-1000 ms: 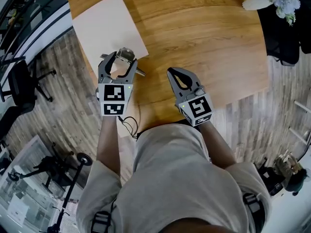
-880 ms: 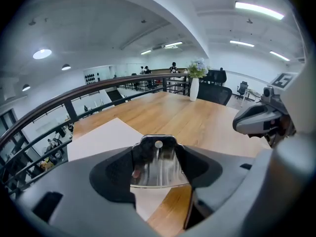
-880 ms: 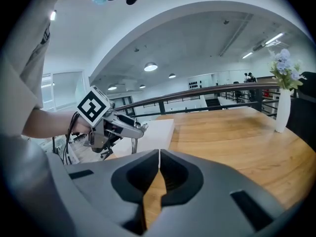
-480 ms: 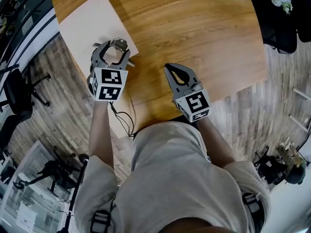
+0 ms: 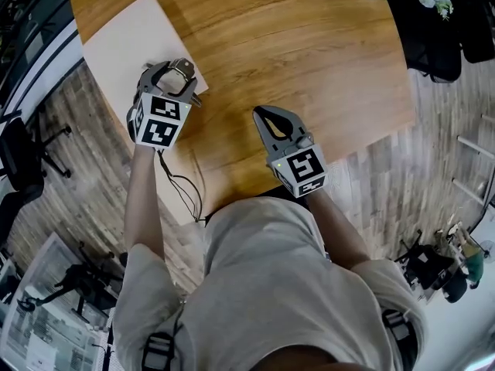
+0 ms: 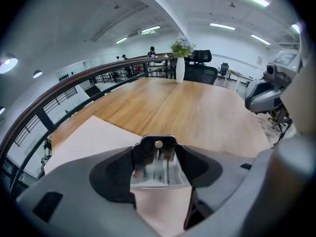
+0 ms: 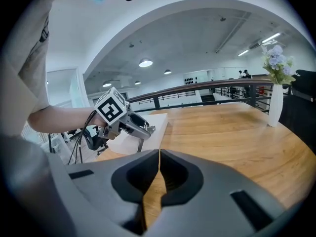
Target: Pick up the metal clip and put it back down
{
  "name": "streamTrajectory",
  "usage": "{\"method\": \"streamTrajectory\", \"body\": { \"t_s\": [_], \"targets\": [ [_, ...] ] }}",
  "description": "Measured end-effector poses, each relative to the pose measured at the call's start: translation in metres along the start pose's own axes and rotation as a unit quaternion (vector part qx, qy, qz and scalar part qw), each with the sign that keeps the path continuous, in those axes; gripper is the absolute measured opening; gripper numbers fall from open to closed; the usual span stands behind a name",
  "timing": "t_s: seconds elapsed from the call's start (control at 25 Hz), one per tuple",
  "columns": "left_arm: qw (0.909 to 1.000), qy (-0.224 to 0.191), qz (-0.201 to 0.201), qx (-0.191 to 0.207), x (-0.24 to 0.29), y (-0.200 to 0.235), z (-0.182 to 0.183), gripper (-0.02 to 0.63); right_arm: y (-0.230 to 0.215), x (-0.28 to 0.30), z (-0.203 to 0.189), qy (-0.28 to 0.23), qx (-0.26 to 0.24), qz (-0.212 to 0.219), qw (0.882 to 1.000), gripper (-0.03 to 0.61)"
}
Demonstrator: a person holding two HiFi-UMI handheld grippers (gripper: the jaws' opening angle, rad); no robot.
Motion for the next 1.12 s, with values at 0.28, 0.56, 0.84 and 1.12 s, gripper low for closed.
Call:
{"method": "streamTrajectory", "body": {
  "t_s": [0.28, 0.56, 0.84, 1.12],
  "targets": [
    [0.9999, 0.000, -0.008, 0.006, 0.008, -0.006, 0.002, 0.304, 0.008, -0.011, 0.001, 0.006, -0.010, 0.011, 1.000, 0.028],
    [0.9997, 0.002, 0.016, 0.019, 0.015, -0.003, 0.003, 0.305, 0.013, -0.019, 0.013, 0.003, -0.025, 0.032, 0.999, 0.028],
    [0.9984, -0.017, 0.051, -0.017, -0.018, -0.011, 0.017, 0.305, 0.006, -0.039, 0.033, -0.025, -0.024, 0.043, 0.998, 0.028],
    [0.9623, -0.172, 0.073, -0.198, -0.084, -0.068, 0.057, 0.264, 0.000, -0.047, 0.063, -0.053, -0.056, 0.069, 0.995, 0.028]
  ]
}}
Point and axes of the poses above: the fingertips, and each gripper's own axes: x forward along the fingers, y to its left, z out of its top, the point moved 4 cm from there along -x, backward along the fingers, and after that the axes turned 1 degree about z, right-handed, at the moved point
